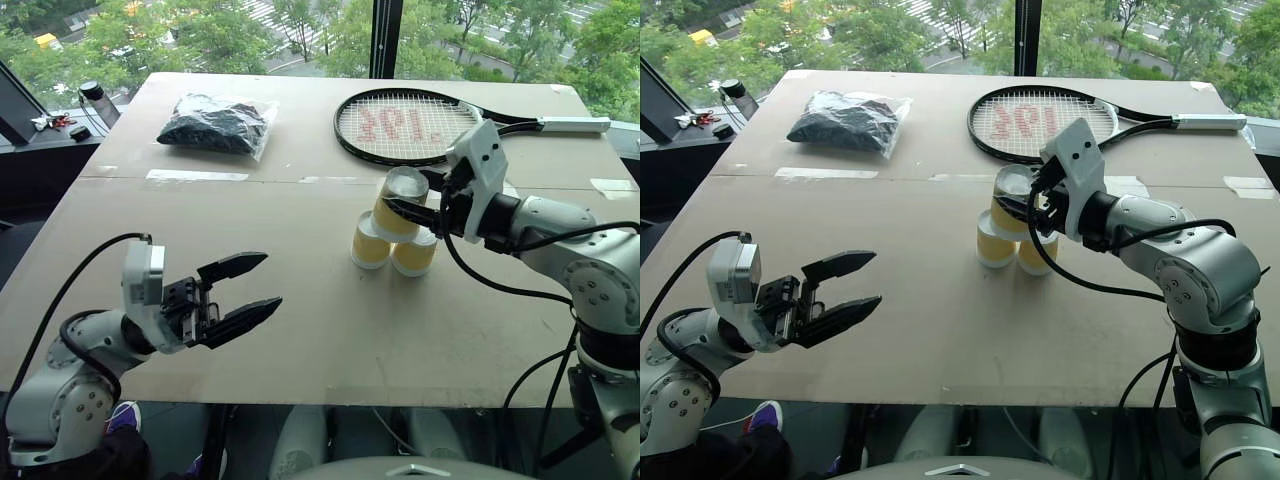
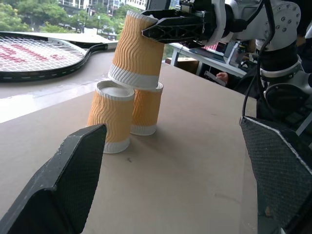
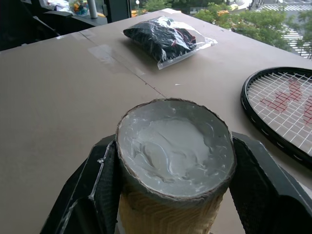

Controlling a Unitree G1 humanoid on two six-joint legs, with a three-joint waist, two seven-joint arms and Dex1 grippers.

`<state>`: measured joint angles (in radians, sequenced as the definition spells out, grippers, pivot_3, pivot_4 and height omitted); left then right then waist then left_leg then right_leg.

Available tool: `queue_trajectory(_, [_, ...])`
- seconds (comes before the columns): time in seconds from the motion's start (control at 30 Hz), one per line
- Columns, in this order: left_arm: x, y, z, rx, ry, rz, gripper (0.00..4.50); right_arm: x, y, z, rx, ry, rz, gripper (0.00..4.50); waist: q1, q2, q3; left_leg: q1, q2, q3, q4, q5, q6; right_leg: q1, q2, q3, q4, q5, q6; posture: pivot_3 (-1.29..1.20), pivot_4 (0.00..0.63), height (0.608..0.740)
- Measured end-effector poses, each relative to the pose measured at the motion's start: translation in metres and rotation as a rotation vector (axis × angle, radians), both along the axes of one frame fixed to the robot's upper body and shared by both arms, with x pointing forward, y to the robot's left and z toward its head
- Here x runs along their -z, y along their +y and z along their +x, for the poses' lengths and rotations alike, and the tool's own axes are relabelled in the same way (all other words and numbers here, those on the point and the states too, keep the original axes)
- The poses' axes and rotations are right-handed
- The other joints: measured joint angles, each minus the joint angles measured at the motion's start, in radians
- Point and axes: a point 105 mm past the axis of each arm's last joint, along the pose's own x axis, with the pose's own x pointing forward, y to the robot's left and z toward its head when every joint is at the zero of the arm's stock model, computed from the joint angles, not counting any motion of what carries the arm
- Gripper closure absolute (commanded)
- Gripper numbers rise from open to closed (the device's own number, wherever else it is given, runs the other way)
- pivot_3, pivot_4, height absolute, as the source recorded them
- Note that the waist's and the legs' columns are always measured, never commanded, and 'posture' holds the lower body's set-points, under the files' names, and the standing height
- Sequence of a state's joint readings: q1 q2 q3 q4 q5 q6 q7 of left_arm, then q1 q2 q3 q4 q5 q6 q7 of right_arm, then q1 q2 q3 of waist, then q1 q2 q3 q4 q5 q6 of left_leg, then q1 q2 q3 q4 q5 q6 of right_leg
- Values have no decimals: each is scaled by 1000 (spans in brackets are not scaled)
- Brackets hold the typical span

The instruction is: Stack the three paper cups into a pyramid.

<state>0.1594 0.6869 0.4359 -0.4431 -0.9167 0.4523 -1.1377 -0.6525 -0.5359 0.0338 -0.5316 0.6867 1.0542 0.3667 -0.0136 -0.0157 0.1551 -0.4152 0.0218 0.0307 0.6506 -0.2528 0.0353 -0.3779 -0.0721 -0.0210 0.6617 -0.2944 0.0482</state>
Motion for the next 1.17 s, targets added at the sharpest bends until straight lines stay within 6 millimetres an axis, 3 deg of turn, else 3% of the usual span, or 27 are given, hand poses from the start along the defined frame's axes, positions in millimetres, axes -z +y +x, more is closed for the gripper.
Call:
queue_trajectory(0.07, [-1,1,-1,-3,-1,-7,0,2,0,1,1,4,-9,1935,0,0,0,0,0,0,0,0,0,0,1,0,0,0,0,0,150,740])
queue_trajectory(0.23, [-5,5,-1,-20,-21,-18,0,8,3,2,-21,19,-27,116,0,0,0,0,0,0,0,0,0,0,1,0,0,0,0,0,150,740])
queue_trajectory(0.5, [-3,6,6,-64,-24,-29,0,7,-14,0,7,-14,-27,116,4,0,0,0,0,0,0,0,0,0,1,-1,0,0,0,0,150,740])
queue_trajectory(0.67, [17,5,19,-129,51,-1,0,-11,-41,-26,-30,-103,17,116,6,-1,0,0,0,-1,0,0,0,1,1,-1,0,0,0,0,150,740])
queue_trajectory(0.73, [24,6,23,-151,82,12,0,-6,-51,-41,-56,-93,29,116,6,-1,0,0,0,-1,0,0,0,1,1,-1,0,0,0,0,150,740])
queue_trajectory(0.93, [55,18,34,-239,166,87,0,44,-96,-82,-13,34,61,116,15,-2,-1,1,0,-1,0,0,1,2,1,-1,0,0,0,0,150,740])
queue_trajectory(1.07, [58,18,36,-245,157,107,0,62,-115,-98,35,17,11,116,10,-3,-2,3,0,-1,1,0,1,4,2,0,1,0,0,0,150,740])
queue_trajectory(1.17, [62,23,37,-256,169,129,0,89,-139,-104,132,54,-16,116,11,-3,-2,3,0,-1,1,0,0,4,2,-1,1,0,0,0,150,740])
